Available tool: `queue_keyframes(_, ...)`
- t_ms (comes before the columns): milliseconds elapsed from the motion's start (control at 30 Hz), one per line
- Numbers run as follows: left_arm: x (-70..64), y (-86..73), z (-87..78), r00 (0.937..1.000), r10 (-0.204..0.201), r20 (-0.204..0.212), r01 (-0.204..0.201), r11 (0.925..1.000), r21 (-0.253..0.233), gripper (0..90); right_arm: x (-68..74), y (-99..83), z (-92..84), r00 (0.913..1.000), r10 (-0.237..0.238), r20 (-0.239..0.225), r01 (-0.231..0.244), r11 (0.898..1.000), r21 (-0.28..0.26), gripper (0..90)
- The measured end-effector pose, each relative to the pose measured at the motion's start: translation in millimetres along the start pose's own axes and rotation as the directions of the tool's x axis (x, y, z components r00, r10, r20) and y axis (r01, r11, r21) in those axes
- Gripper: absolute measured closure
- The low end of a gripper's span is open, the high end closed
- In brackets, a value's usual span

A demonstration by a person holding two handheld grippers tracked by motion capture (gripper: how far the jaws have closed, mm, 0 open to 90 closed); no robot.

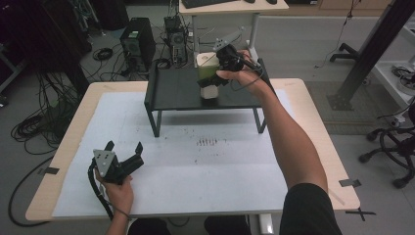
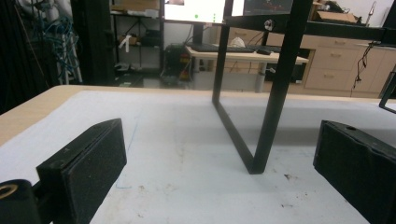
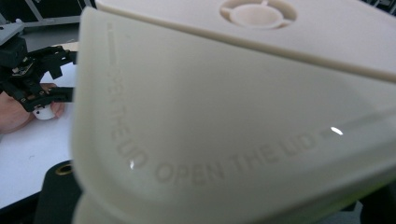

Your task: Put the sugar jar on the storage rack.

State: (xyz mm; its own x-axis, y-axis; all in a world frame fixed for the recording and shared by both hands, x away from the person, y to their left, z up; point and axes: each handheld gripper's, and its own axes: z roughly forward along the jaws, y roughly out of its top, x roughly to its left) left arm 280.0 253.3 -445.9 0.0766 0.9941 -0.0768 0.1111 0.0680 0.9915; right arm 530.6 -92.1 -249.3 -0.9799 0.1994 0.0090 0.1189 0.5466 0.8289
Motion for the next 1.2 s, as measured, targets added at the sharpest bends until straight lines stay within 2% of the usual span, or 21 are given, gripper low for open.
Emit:
queue_keyframes(167,-0.1,0.0,0.1,1.0000,0.002,0.000,-0.002,1.0000,0.000,2.9,-0.6,-1.4,1.7,1.0000,-0.004,-0.001,0.004,1.000,0.004,22.9)
queue_keyframes(300,0.3,-0.1,0.0,1.0000,-0.003,0.000,0.003,1.0000,0.000,2.9,-1.5,-5.5,2.9,0.9999,0.011,-0.008,-0.011,1.000,-0.015,22.9)
queue_keyframes(500,0.1,0.0,0.1,1.0000,-0.001,-0.001,0.001,1.0000,0.001,2.9,-3.0,-14.9,6.4,0.9997,0.022,-0.010,-0.022,1.000,0.001,22.9)
queue_keyframes(633,0.1,-0.1,0.2,1.0000,-0.003,-0.001,0.003,1.0000,0.000,2.9,-3.7,-19.4,7.4,0.9995,0.030,-0.013,-0.030,0.999,-0.016,22.9)
queue_keyframes(1200,0.0,0.0,0.2,1.0000,0.002,-0.001,-0.002,1.0000,0.001,2.9,-3.4,-19.7,8.8,0.9998,0.021,-0.006,-0.021,1.000,-0.019,22.9)
